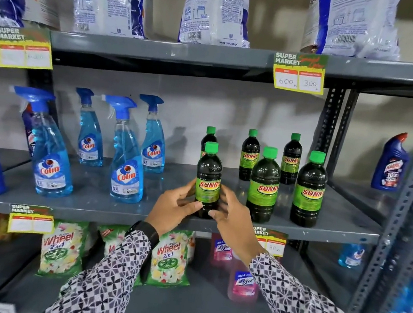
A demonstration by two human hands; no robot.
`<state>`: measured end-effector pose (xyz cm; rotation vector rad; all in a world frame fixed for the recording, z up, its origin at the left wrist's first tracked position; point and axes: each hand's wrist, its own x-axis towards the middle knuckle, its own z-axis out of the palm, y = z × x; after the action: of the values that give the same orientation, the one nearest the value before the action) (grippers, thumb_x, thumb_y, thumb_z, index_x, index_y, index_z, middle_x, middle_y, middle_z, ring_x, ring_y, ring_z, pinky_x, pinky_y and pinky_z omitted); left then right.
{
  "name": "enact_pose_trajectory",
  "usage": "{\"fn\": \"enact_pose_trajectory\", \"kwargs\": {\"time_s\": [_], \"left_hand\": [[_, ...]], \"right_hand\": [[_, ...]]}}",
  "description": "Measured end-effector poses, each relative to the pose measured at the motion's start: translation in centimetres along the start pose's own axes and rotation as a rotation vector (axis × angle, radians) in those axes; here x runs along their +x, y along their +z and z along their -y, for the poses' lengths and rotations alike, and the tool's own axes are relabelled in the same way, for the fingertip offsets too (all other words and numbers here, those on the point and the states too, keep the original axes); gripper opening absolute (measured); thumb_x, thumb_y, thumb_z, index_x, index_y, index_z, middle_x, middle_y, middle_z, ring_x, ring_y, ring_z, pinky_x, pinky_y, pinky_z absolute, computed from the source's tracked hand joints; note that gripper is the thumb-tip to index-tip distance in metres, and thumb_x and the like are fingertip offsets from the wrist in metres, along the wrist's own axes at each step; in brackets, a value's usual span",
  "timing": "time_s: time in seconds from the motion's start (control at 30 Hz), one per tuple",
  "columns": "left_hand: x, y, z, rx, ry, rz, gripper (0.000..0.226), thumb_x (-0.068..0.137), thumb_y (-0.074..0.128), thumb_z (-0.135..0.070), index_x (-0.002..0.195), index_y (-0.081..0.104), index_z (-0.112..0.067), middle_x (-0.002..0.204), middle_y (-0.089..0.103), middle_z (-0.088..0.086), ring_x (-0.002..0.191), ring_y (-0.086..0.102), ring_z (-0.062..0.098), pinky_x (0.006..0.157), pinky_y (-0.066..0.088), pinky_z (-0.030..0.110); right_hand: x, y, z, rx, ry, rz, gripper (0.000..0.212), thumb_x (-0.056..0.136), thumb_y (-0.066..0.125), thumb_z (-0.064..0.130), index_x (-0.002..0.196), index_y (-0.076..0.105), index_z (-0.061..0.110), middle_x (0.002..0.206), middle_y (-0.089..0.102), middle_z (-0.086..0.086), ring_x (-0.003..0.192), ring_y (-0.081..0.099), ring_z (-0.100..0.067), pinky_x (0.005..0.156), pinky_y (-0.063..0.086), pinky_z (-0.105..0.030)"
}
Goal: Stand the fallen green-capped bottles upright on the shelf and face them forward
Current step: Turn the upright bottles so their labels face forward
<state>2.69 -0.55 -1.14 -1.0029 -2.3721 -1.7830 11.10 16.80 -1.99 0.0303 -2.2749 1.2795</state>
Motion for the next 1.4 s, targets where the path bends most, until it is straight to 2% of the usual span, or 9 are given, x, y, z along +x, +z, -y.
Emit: {"fn": "enact_pose_trajectory", "kwargs": {"time_s": [0.1,0.23,0.37,0.43,0.53,0.63,0.73,0.9,1.4], "left_hand": [[-1.5,0.5,-0.4,-0.162,-0.045,-0.196,0.061,0.089,0.075,-0.022,0.145,0.051,-0.027,0.13,0.069,-0.007,0.119,0.065,0.005,0.105,0.053,0.037],[-4.8,3.6,-3.0,-0.242,-0.044,-0.524,0.031,0.094,0.067,-0.016,0.123,0.07,-0.025,0.095,0.078,0.001,0.086,0.075,0.019,0.08,0.064,0.036],[-4.8,9.3,-6.4,-0.041,0.077,-0.321,0.03,0.097,0.062,-0.022,0.126,0.068,-0.028,0.103,0.079,-0.006,0.086,0.074,0.005,0.085,0.061,0.031],[-3.0,11.8,-7.1,0.075,0.102,-0.202,0.047,0.1,0.057,-0.028,0.146,0.05,-0.026,0.126,0.07,-0.01,0.104,0.067,-0.003,0.094,0.052,0.02],[0.6,13.2,-6.6,0.142,0.037,-0.098,0.067,0.1,0.055,-0.031,0.157,0.022,-0.026,0.115,0.065,-0.009,0.097,0.062,0.006,0.085,0.046,0.023],[3.1,13.3,-5.7,0.018,0.054,-0.002,0.058,0.097,0.06,-0.02,0.149,0.037,-0.036,0.138,0.061,-0.008,0.125,0.059,0.006,0.106,0.045,0.028],[3.7,13.5,-5.4,-0.062,0.073,0.008,0.055,0.095,0.064,-0.009,0.14,0.048,-0.037,0.131,0.067,-0.01,0.12,0.063,0.002,0.106,0.047,0.027],[3.7,14.5,-5.6,-0.103,0.055,0.02,0.068,0.093,0.069,-0.013,0.153,0.038,-0.017,0.14,0.063,-0.002,0.126,0.06,0.006,0.113,0.045,0.033],[2.1,15.6,-5.4,-0.106,0.047,-0.142,0.061,0.092,0.071,-0.02,0.145,0.045,-0.036,0.133,0.063,-0.018,0.122,0.059,-0.006,0.111,0.047,0.029]], "right_hand": [[-1.6,-1.5,-0.5,-0.073,-0.054,-0.055,0.063,0.101,0.065,0.005,0.159,0.044,0.017,0.145,0.064,0.003,0.133,0.062,-0.008,0.114,0.048,-0.028],[-3.8,-5.7,-2.3,-0.113,-0.121,-0.345,0.038,0.101,0.064,0.004,0.138,0.066,0.013,0.112,0.073,0.006,0.104,0.07,0.004,0.089,0.053,-0.01],[-3.0,-8.6,-4.7,-0.183,-0.086,-0.461,0.042,0.097,0.069,0.004,0.139,0.063,0.013,0.122,0.071,-0.001,0.109,0.071,-0.014,0.097,0.057,-0.034],[-2.2,-9.5,-5.3,-0.174,-0.013,-0.385,0.052,0.097,0.071,0.007,0.147,0.057,0.014,0.136,0.069,-0.002,0.121,0.068,-0.017,0.103,0.054,-0.034],[-1.2,-9.7,-5.7,-0.087,0.006,-0.271,0.057,0.095,0.074,0.005,0.147,0.056,0.02,0.13,0.07,0.01,0.124,0.067,-0.013,0.108,0.055,-0.042],[-0.4,-10.0,-6.3,-0.053,0.018,-0.235,0.062,0.092,0.075,0.002,0.145,0.056,0.025,0.118,0.07,0.019,0.118,0.069,-0.009,0.106,0.056,-0.045],[-0.1,-10.3,-7.0,-0.042,0.023,-0.239,0.064,0.091,0.074,-0.001,0.145,0.056,0.027,0.12,0.076,0.009,0.115,0.072,-0.009,0.102,0.058,-0.045],[-0.2,-10.7,-7.8,-0.064,0.012,-0.257,0.07,0.093,0.07,0.002,0.148,0.049,0.04,0.124,0.075,0.009,0.119,0.07,-0.015,0.102,0.059,-0.047],[-2.6,-12.6,-7.2,-0.173,-0.095,-0.293,0.06,0.097,0.071,0.006,0.154,0.053,0.014,0.132,0.075,-0.002,0.121,0.071,-0.015,0.107,0.055,-0.035]]}}
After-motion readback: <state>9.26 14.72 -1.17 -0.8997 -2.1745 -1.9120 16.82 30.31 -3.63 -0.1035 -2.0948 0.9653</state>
